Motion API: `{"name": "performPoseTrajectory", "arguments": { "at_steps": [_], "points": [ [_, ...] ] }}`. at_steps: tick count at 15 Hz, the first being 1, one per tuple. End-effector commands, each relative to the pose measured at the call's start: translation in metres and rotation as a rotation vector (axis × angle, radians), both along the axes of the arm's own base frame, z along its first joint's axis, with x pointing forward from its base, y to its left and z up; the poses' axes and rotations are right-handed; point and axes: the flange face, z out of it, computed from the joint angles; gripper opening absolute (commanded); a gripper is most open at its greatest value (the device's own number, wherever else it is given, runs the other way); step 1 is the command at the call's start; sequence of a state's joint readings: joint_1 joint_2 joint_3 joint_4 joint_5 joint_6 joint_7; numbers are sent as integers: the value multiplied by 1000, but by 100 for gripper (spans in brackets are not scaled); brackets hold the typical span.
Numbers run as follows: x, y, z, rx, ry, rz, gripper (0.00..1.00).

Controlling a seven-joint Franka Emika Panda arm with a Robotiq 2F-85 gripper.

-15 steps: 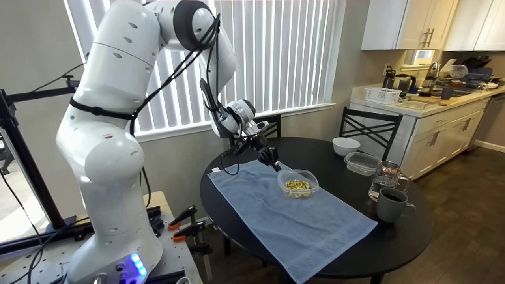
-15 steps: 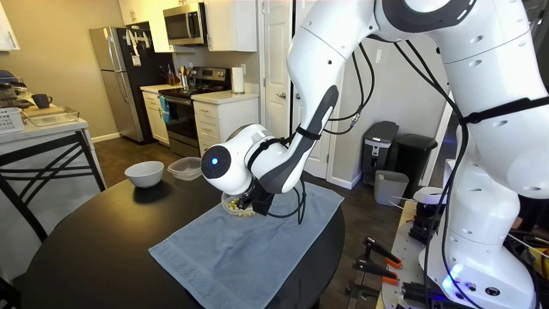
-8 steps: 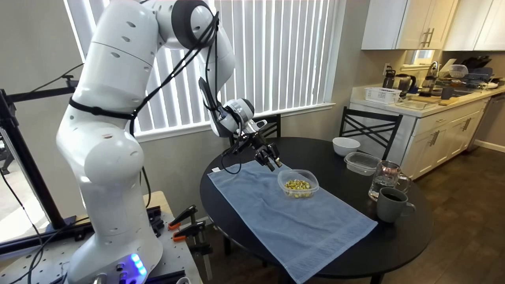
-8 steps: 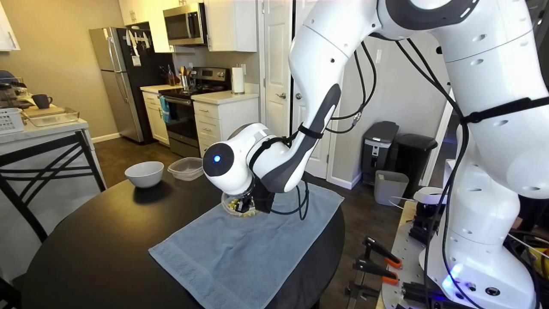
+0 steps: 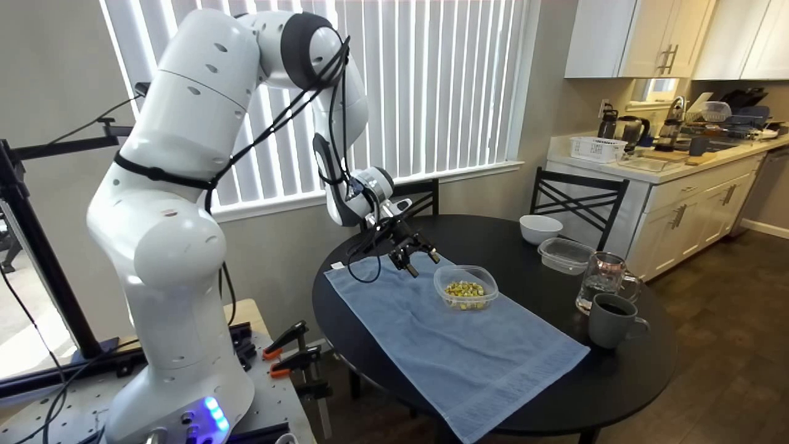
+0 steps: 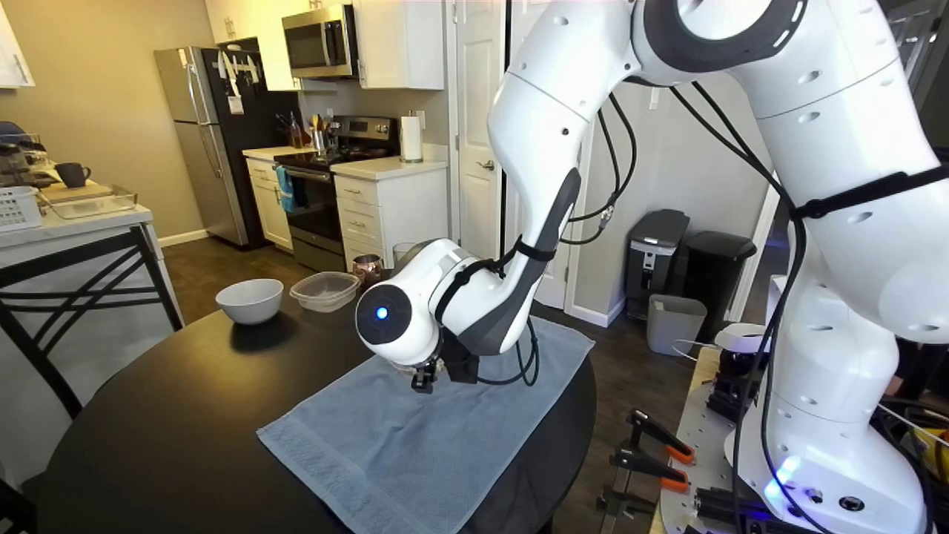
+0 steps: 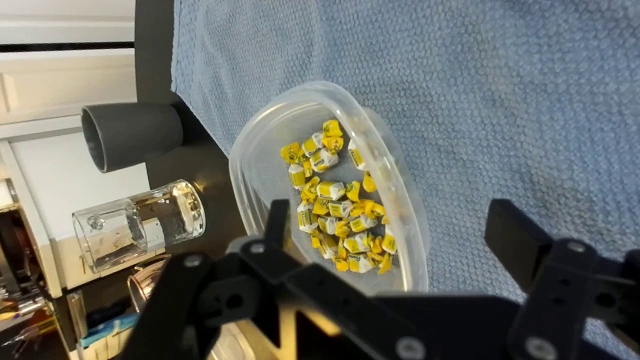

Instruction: Pour out the contents of the bowl onto the towel

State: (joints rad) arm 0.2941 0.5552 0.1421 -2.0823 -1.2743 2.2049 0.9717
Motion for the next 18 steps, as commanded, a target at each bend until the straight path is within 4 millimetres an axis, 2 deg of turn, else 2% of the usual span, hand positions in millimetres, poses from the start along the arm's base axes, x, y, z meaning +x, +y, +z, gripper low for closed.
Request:
{"name": "performPoseTrajectory", "arguments": {
  "at_steps": [1, 7, 8, 10, 18],
  "points": [
    [12, -7, -14, -59, 24, 59, 100],
    [26, -21, -32, -109, 13, 102, 100],
    [27, -22, -35, -103, 16, 104, 75],
    [29, -21, -39, -72, 26, 90, 68],
    [42, -7, -28, 56, 5, 80, 15]
  ]
}}
